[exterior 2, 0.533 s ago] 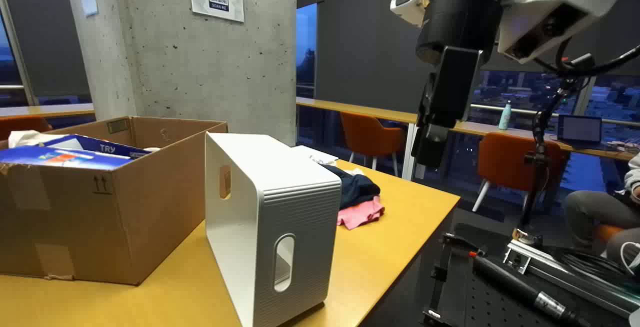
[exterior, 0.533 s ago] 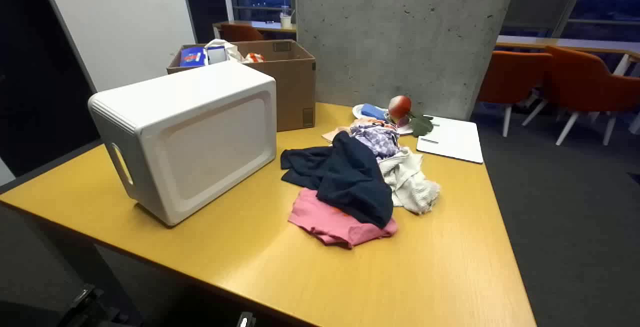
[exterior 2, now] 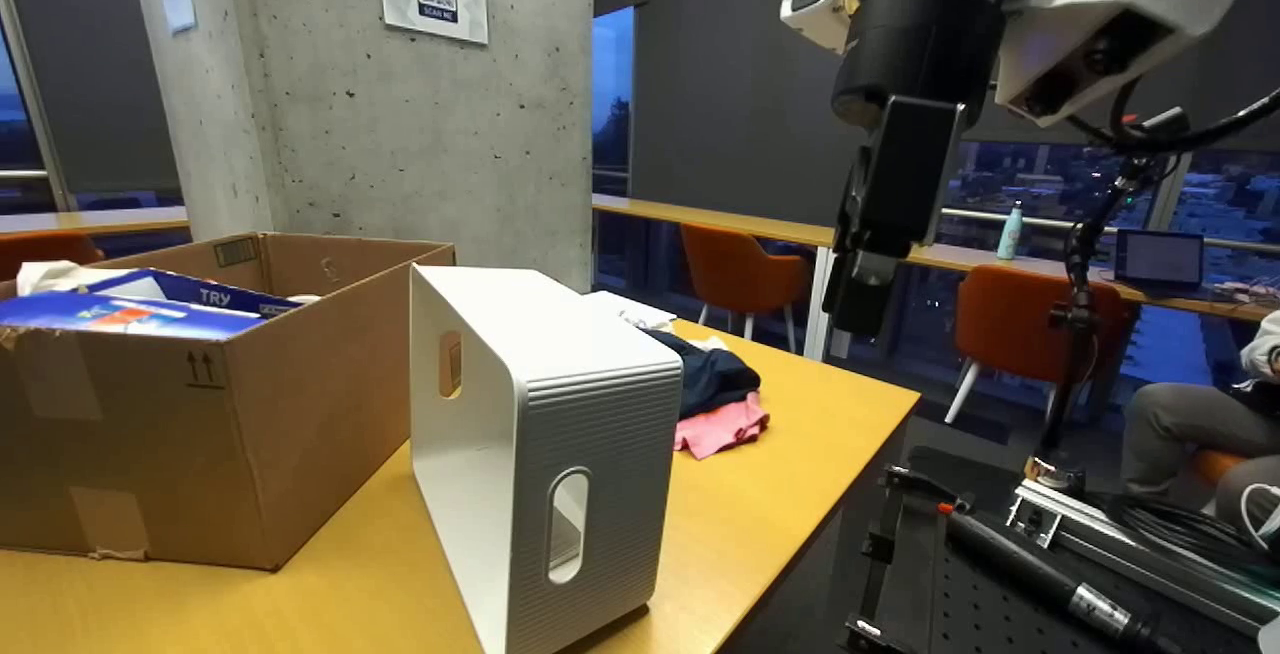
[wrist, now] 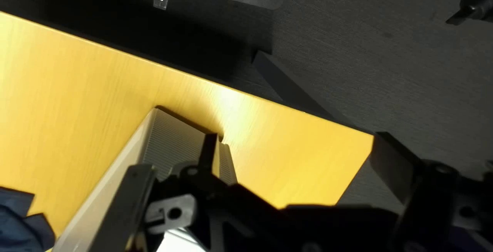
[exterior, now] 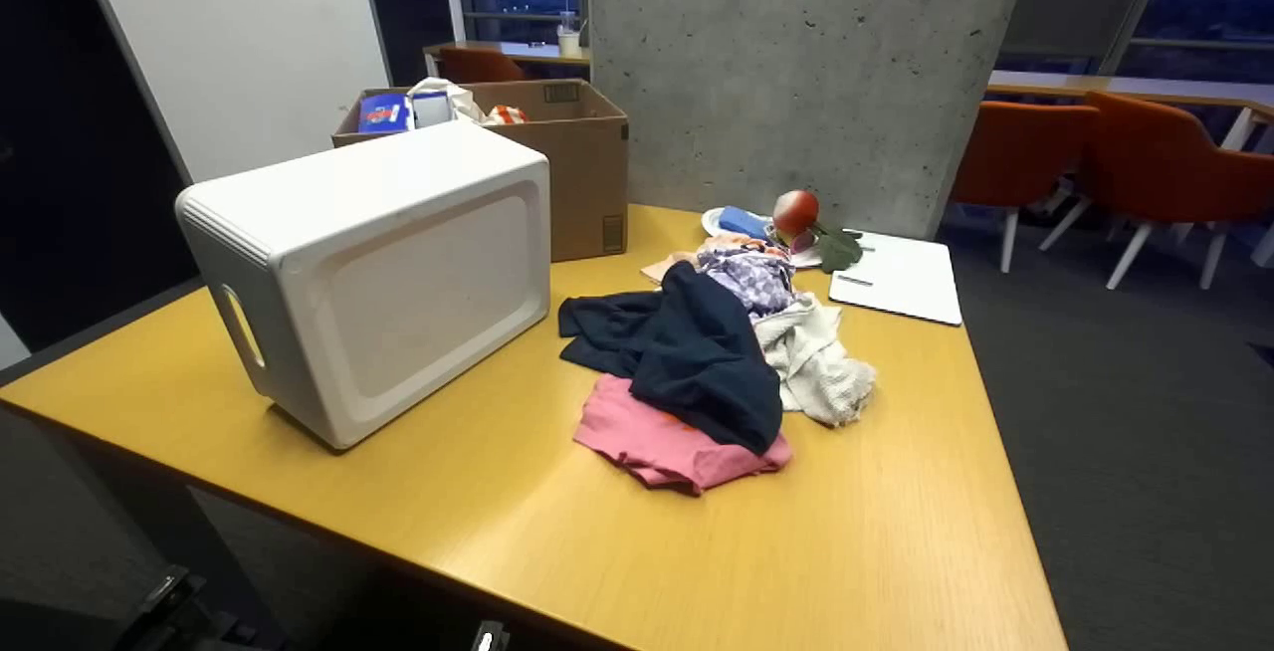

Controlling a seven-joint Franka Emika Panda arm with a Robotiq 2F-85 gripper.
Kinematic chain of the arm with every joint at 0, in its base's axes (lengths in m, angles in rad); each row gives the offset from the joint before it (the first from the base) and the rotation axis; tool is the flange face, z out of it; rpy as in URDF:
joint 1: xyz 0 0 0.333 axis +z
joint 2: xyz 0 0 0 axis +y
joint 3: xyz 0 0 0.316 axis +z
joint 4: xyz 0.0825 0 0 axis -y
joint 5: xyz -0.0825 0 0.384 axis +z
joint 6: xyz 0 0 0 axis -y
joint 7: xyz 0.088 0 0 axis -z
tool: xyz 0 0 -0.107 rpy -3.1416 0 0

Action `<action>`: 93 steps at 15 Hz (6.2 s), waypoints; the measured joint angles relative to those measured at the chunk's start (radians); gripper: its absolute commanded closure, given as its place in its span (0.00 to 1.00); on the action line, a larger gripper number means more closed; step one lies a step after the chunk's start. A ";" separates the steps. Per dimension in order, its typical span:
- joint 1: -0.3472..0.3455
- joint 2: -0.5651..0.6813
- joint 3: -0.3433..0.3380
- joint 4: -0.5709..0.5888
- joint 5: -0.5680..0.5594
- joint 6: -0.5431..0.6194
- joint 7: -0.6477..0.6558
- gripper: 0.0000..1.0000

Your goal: Put the dark blue and pink clothes on the white basket

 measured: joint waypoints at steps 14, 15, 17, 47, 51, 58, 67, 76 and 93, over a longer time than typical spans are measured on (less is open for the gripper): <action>-0.404 0.177 -0.120 -0.090 -0.826 0.284 -0.005 0.00; -0.439 0.215 -0.138 -0.096 -0.881 0.355 0.005 0.00; -0.501 0.281 -0.180 -0.091 -0.970 0.475 0.015 0.00; -1.009 1.047 0.208 0.858 -0.436 0.337 -0.768 0.00; -0.873 1.104 0.080 1.000 -0.421 0.130 -0.795 0.00; -0.716 1.195 -0.024 1.071 -0.401 0.041 -0.795 0.00; -0.630 1.162 -0.170 0.928 -0.526 0.051 -0.796 0.00; -0.592 1.228 -0.257 0.906 -0.653 0.287 -0.718 0.00; -0.558 1.269 -0.301 0.906 -0.665 0.474 -0.594 0.97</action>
